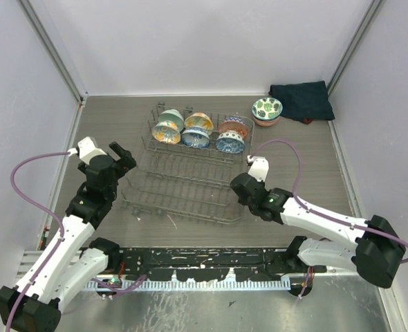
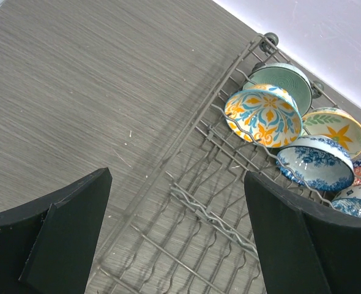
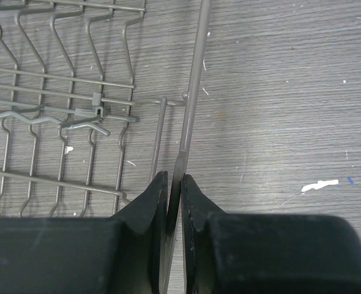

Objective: Unload the bowls from the dish rack

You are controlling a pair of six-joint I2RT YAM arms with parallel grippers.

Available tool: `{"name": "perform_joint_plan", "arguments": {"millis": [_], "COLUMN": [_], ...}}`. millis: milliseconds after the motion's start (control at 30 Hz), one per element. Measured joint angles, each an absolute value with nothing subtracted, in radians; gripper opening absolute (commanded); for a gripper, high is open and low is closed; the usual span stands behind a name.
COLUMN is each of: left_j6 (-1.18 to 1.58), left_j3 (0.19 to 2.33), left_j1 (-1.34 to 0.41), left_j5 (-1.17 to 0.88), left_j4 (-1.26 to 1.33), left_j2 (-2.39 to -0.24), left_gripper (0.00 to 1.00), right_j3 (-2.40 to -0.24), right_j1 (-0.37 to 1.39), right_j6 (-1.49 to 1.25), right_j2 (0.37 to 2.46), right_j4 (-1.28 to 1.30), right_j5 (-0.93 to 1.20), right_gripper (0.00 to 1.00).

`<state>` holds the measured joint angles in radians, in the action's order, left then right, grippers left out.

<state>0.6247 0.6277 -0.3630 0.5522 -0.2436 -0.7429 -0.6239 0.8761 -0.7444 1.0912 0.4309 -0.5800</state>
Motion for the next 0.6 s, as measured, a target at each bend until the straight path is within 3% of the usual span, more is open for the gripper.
{"name": "perform_joint_plan", "arguments": {"millis": [400, 600], "left_j6": [0.625, 0.625], "left_j3": [0.628, 0.628], "left_j1": [-0.363, -0.363], "left_j5": [0.552, 0.553], "left_j4": [-0.244, -0.244], "left_j2": [-0.742, -0.741], "left_gripper": [0.98, 0.98], "right_j3": [-0.68, -0.693], "right_j1": [0.985, 1.04], "right_j6": [-0.83, -0.88], "right_j2": [1.179, 1.204], "right_j4": [0.443, 0.442], "right_j5": [-0.636, -0.658], "right_gripper": [0.1, 0.19]}}
